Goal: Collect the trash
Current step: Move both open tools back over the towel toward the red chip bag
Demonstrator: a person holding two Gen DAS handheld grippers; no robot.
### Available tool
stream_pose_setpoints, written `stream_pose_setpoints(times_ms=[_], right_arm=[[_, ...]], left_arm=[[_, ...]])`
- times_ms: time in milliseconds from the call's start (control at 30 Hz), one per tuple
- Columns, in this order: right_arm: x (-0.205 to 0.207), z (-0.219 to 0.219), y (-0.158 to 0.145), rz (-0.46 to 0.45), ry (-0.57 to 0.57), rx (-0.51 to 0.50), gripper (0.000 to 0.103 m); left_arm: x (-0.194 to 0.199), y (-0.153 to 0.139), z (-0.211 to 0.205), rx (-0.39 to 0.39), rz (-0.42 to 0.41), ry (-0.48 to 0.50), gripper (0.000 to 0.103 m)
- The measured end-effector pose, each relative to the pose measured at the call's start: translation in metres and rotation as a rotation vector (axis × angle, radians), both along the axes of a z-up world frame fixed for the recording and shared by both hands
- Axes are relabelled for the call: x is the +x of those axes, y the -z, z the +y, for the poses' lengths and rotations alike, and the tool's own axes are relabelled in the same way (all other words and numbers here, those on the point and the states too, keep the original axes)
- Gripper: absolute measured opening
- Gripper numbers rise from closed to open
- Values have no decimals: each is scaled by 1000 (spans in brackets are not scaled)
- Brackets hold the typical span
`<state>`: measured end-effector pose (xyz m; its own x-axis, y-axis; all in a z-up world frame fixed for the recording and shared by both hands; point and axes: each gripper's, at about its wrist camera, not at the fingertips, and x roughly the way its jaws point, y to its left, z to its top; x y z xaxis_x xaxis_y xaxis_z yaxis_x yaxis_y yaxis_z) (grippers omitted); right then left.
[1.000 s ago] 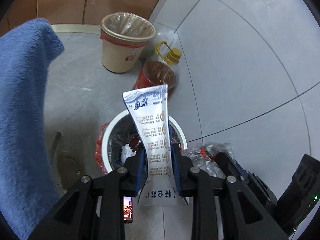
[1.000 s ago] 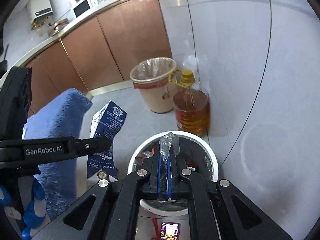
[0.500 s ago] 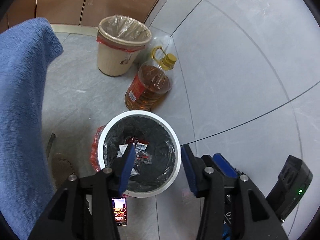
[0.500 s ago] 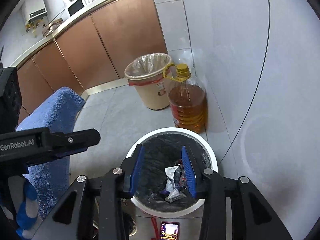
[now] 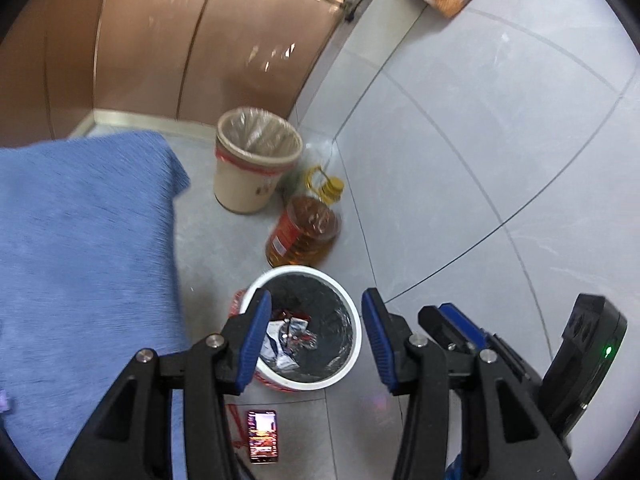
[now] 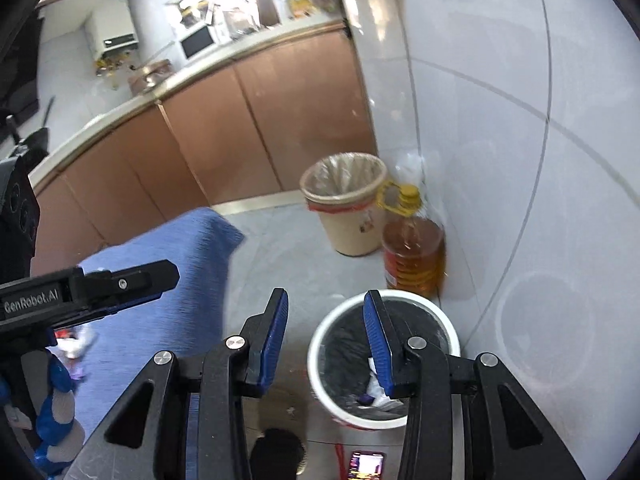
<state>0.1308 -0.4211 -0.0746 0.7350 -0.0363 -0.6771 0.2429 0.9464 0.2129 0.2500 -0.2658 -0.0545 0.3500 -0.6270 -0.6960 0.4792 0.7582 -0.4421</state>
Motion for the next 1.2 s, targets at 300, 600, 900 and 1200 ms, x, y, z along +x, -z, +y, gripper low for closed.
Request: stream_pose_setpoints(times_ms=[300,600,900,1200], right_arm=[[-18,69,-64,-83,-115,-20,39],[-26,133,-106,-142,-226,-19,39],[-8,195,-114,-151,-338,-16,39],[35,247,-87,-94,-442,-5,39]], left_arm=[[-25,-56,100,-16,-127,-85,46],[-38,-91,220,6,-230,-209,52],[-34,-85,335,67,-253,-358,52],[7,-39,387,128,-184,-445,54]])
